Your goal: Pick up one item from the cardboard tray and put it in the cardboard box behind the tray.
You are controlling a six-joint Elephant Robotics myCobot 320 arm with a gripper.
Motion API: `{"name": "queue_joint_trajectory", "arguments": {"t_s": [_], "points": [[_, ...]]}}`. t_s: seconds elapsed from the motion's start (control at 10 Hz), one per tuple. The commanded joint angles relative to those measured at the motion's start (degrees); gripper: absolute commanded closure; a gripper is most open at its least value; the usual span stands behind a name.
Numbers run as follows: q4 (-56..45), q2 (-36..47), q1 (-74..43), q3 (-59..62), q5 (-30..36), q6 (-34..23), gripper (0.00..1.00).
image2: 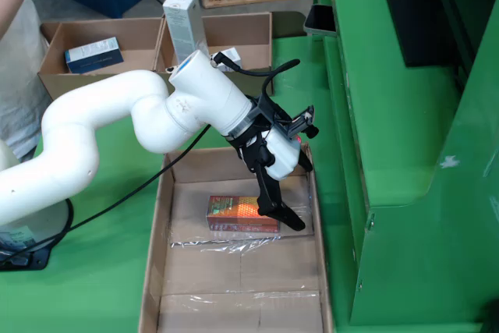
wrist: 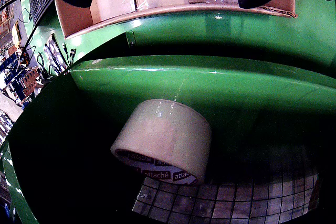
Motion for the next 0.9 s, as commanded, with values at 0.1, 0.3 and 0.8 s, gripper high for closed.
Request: {"name": "queue_joint_trajectory", "arguments": {"t_s": [0.1, 0.3, 0.8], "points": [[0.6, 1.9, 0.3, 1.5, -0.6, 0.3, 0.00], [-1.6, 2.0, -0.3, 1.5, 6.0, 1.2, 0.00], [-9.6, 3.4, -2.0, 1.5, 22.7, 8.5, 0.00]]}}
